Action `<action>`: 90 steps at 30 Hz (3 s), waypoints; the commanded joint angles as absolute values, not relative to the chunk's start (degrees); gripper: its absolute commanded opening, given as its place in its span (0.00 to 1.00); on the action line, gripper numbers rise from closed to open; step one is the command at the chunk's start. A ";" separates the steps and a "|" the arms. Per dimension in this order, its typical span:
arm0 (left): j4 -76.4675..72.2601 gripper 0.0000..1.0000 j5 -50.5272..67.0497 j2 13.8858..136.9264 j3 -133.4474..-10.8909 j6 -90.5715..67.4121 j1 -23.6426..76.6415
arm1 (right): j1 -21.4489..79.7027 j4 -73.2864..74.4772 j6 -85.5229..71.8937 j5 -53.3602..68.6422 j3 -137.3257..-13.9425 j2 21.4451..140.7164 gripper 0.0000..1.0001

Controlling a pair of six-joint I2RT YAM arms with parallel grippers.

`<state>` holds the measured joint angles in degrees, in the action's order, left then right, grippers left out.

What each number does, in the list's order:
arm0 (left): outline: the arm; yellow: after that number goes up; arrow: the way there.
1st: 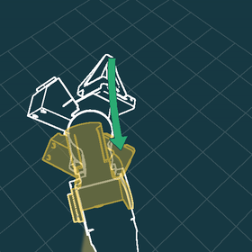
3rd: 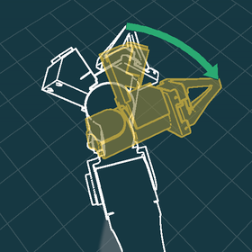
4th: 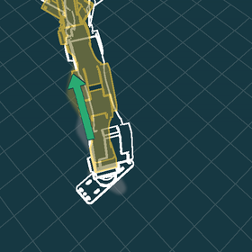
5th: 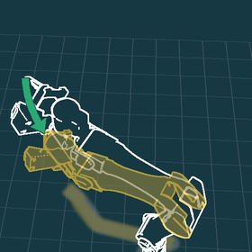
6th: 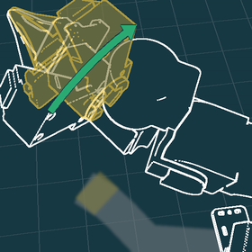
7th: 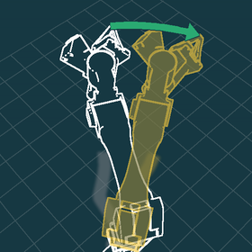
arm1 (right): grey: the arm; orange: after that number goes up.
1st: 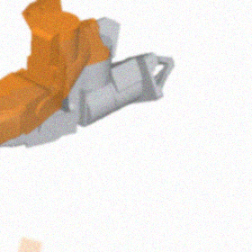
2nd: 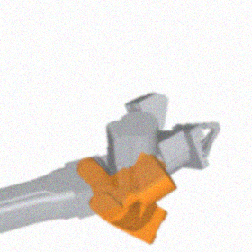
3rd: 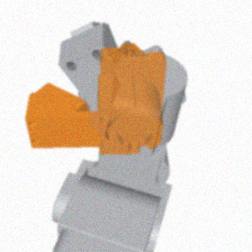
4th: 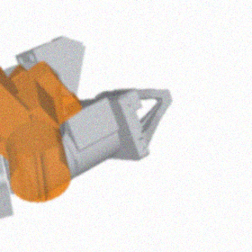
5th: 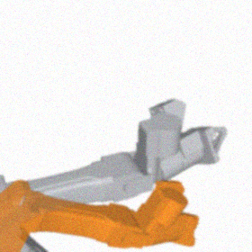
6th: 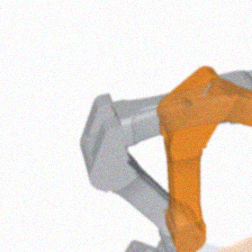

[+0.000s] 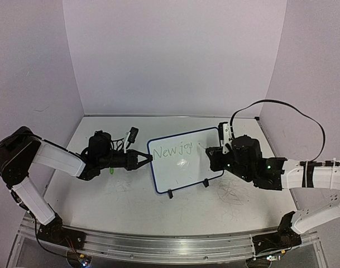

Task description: Write a sentence on the whiteboard

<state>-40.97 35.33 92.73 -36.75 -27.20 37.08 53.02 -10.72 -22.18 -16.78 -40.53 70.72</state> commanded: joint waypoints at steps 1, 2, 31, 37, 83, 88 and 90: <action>-40.71 0.00 35.31 90.87 -37.22 -27.17 37.02 | 53.08 -12.19 -20.92 -16.24 -41.64 71.88 0.00; -40.69 0.00 35.24 90.86 -37.18 -27.17 37.01 | 53.12 -12.24 -20.85 -16.04 -41.79 72.07 0.00; -39.89 0.00 33.85 90.44 -37.47 -26.81 37.02 | 52.21 -12.83 -20.42 -17.35 -42.75 74.04 0.00; -39.77 0.00 33.85 90.46 -37.53 -26.81 37.09 | 51.94 -13.00 -18.93 -16.59 -44.55 76.21 0.00; -39.30 0.00 34.89 90.21 -38.12 -26.54 37.09 | 51.03 -13.98 -20.76 -17.45 -47.15 81.74 0.00; -39.32 0.00 35.03 90.58 -38.39 -26.55 37.09 | 51.06 -13.82 -21.51 -16.55 -46.46 81.42 0.00; -39.34 0.00 35.07 90.72 -38.41 -26.62 37.08 | 51.04 -13.75 -21.66 -16.47 -46.21 81.18 0.00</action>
